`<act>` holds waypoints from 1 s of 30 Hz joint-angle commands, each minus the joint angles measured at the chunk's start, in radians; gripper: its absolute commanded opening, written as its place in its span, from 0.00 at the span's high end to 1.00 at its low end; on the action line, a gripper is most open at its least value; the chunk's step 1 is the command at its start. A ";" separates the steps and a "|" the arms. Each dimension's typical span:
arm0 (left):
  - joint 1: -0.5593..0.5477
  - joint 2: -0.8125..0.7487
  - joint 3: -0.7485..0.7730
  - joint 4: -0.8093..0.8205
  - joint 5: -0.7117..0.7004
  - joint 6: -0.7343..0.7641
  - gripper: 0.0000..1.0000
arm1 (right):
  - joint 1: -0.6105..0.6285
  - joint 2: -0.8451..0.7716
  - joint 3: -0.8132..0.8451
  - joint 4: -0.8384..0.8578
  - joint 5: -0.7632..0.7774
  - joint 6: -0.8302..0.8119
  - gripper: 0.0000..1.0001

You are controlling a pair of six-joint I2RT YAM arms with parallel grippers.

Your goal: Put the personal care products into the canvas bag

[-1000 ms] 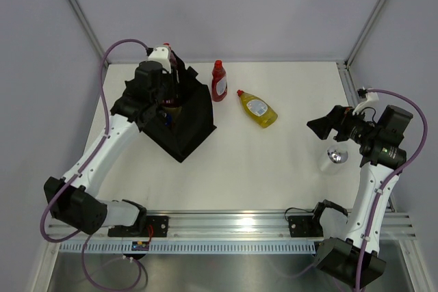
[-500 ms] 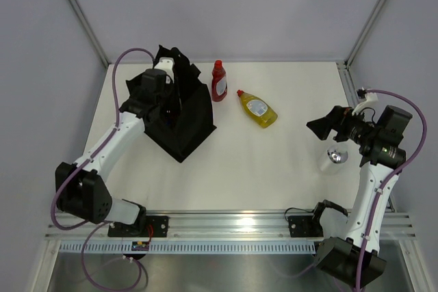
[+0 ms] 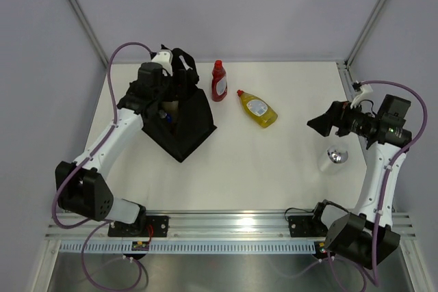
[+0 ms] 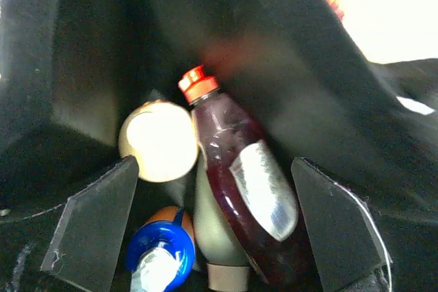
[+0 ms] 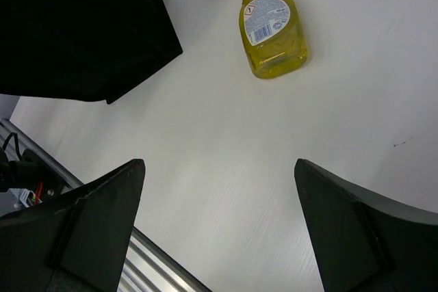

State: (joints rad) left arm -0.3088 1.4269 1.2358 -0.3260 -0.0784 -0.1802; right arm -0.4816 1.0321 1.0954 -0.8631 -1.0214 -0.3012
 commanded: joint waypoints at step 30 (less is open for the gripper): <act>0.008 -1.020 -0.479 -0.146 0.112 -0.304 0.01 | 1.055 1.108 0.824 0.774 1.162 0.571 0.01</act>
State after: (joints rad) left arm -0.3058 0.4503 0.7822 -0.4744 0.0597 -0.4194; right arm 0.5304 2.1117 1.8469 -0.2134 0.0441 0.2359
